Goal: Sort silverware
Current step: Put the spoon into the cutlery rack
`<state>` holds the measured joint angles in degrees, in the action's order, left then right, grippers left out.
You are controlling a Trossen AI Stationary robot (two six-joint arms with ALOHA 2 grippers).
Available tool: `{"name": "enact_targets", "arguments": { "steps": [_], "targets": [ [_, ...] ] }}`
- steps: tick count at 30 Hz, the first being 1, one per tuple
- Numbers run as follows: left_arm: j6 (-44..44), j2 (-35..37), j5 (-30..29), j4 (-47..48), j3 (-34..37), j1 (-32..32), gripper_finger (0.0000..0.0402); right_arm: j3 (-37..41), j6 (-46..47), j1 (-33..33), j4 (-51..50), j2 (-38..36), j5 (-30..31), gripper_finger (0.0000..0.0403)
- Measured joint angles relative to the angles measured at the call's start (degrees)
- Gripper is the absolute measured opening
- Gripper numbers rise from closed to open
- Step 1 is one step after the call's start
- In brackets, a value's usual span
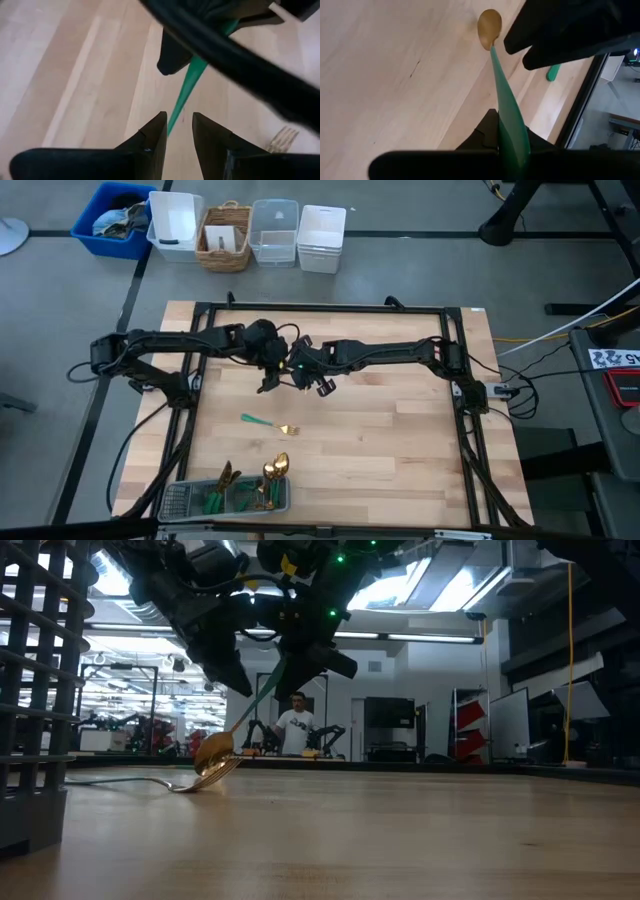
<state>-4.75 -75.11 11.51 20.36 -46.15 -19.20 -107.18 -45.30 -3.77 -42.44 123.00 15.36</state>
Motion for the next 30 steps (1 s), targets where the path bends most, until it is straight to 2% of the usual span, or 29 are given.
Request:
{"name": "enact_targets", "arguments": {
  "steps": [9, 17, 30],
  "targets": [
    [-1.5, 0.0, -3.6, 4.2, 0.0, 3.3, 0.0086, 0.0, 0.0, 0.0, 0.0, 0.0, 0.0, 0.0001],
    [-1.0, -0.1, -11.6, 6.1, 0.0, 5.4, 0.0087, 0.0, 0.0, 0.0, 0.0, 0.0, 0.0, 0.0001],
    [1.4, -0.1, -11.8, 5.0, 1.6, 5.9, 0.0086, 0.0, 0.0, 0.0, -0.2, 0.0, 0.0, 0.0001]
  ]
}}
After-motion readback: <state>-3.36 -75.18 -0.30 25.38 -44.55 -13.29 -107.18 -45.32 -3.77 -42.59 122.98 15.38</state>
